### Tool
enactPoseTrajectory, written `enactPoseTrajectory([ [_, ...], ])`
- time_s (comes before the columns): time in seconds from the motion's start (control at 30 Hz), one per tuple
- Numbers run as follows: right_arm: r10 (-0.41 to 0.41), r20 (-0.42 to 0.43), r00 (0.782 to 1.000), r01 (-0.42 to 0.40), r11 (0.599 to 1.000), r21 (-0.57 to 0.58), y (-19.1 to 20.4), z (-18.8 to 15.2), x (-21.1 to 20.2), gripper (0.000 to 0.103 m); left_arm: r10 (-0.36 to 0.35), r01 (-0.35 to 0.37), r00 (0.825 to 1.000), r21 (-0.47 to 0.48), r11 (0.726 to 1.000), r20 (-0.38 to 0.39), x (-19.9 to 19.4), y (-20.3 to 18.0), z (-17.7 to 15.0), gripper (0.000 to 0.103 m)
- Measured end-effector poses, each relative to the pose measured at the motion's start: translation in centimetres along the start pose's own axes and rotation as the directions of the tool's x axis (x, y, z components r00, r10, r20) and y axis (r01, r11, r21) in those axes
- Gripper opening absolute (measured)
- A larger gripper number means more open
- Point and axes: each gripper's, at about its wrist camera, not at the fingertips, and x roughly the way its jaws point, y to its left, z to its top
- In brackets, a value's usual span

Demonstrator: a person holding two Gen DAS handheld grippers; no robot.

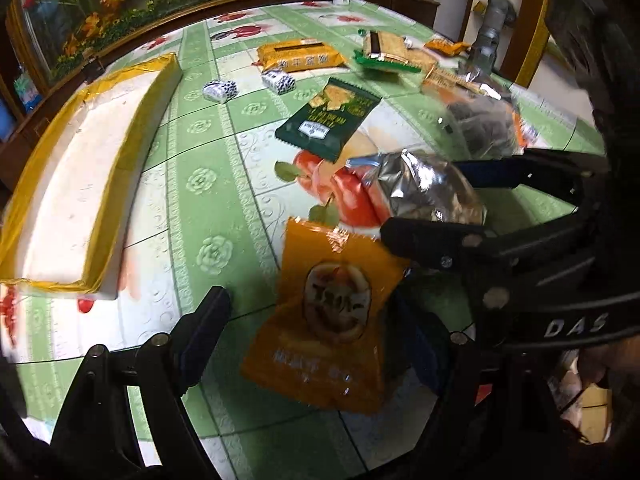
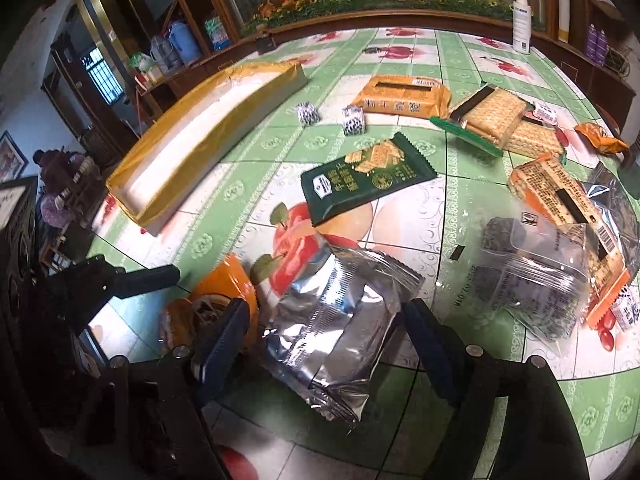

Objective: Organize snacks
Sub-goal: 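Close left tool on orange bag while right tool closes on silver foil bag, then carry both bags over the yellow-rimmed tray and open both tools to drop them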

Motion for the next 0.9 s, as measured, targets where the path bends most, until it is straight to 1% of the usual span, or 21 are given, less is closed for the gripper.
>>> enactPoseTrajectory([
  [0.03, -0.015, 0.008, 1.000, 0.015, 1.000, -0.016, 0.2, 0.0, 0.1, 0.079, 0.005, -0.005, 1.000, 0.004, 1.000, 0.002, 0.0, 0.0, 0.1, 0.083],
  [0.1, -0.046, 0.006, 0.999, 0.046, 0.998, -0.037, 0.4, 0.1, 0.2, 0.071, 0.000, 0.000, 1.000, 0.009, 1.000, 0.012, 0.1, 0.1, 0.1, 0.082],
  [0.13, -0.044, 0.006, 0.999, 0.044, 0.998, -0.037, 0.2, 0.2, 0.2, 0.068, 0.000, -0.001, 1.000, 0.008, 1.000, 0.022, 0.0, 0.2, 0.1, 0.078],
  [0.17, -0.048, 0.008, 0.999, 0.048, 0.998, -0.038, 0.0, 0.2, 0.1, 0.064, 0.003, -0.003, 1.000, 0.009, 1.000, 0.031, 0.0, 0.2, 0.1, 0.073],
  [0.2, -0.050, 0.008, 0.999, 0.051, 0.998, -0.041, -0.1, 0.2, 0.1, 0.064, 0.003, -0.004, 0.999, 0.010, 1.000, 0.042, -0.2, 0.3, 0.1, 0.054],
  [0.23, -0.050, 0.009, 0.999, 0.051, 0.998, -0.044, -0.1, 0.2, 0.1, 0.063, 0.006, -0.006, 0.999, 0.012, 1.000, 0.047, -0.3, 0.3, 0.2, 0.047],
  [0.37, -0.039, 0.015, 0.999, 0.039, 0.999, -0.029, -0.4, 0.3, -0.2, 0.060, -0.006, 0.006, 0.999, 0.013, 1.000, 0.050, -0.4, 0.5, 0.4, 0.042],
  [0.43, -0.034, 0.026, 0.999, 0.035, 0.999, -0.018, -0.5, 0.2, -0.5, 0.060, -0.006, 0.006, 0.999, 0.008, 1.000, 0.054, -0.6, 0.7, 0.5, 0.037],
  [0.57, -0.021, 0.044, 0.999, 0.021, 1.000, -0.009, -0.5, 0.5, -1.3, 0.060, -0.008, 0.010, 0.997, -0.022, 1.000, 0.077, -1.4, 1.3, 0.8, 0.035],
  [0.8, -0.010, 0.079, 0.997, 0.013, 0.999, -0.029, 0.8, 1.5, -2.7, 0.060, -0.020, 0.034, 0.988, -0.093, 0.995, 0.151, -4.4, 3.2, 1.4, 0.035],
  [0.9, 0.013, 0.093, 0.996, -0.010, 0.999, -0.042, 1.7, 2.4, -3.1, 0.060, 0.002, 0.022, 0.982, -0.124, 0.992, 0.190, -6.1, 4.5, 2.0, 0.035],
])
